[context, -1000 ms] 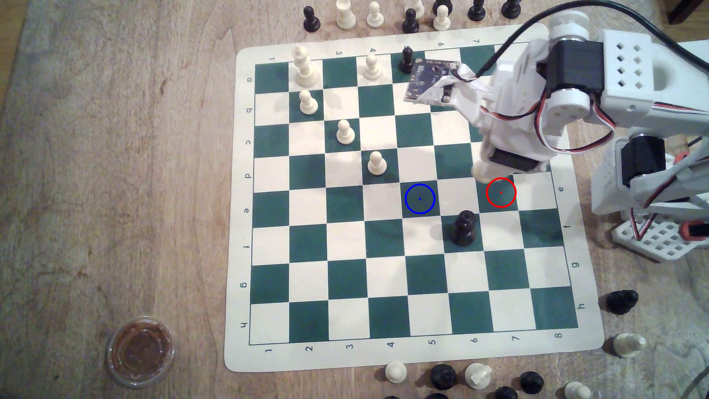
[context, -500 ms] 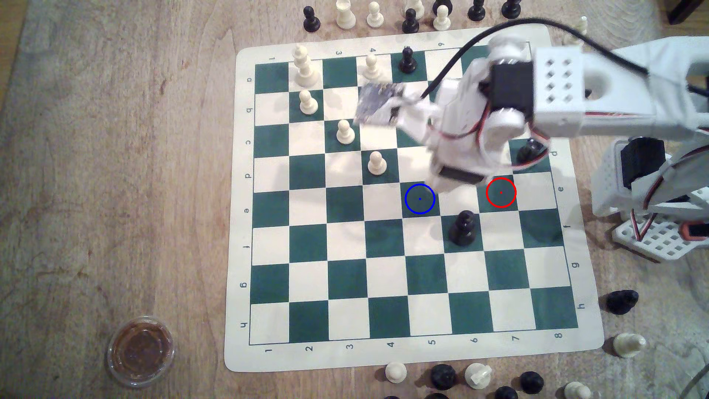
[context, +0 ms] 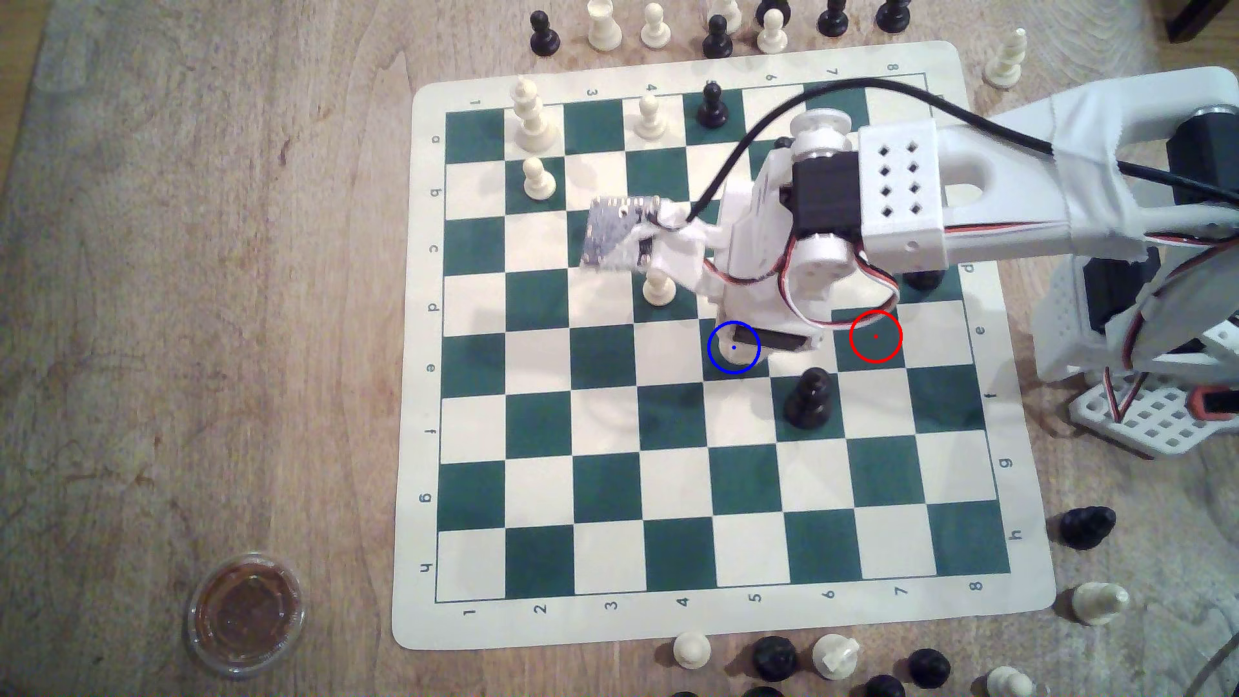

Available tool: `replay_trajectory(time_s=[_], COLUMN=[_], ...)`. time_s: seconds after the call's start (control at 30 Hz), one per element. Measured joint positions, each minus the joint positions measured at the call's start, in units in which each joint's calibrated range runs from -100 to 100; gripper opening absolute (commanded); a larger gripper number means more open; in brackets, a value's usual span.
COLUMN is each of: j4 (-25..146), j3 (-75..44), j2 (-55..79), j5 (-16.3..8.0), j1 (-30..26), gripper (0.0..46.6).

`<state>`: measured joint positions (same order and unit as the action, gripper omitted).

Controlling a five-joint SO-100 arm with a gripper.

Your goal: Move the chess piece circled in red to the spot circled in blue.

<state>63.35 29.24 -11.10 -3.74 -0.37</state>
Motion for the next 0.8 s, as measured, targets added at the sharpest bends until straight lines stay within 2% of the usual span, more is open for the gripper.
replay_trajectory(time_s=[0.33, 0.8], j4=[-2.47, -2.95], j3=[-0.09, -1.90], j2=[5.36, 6.28], j5=[0.20, 0.20], j1=[0.22, 0.22], gripper=[0.3, 0.3])
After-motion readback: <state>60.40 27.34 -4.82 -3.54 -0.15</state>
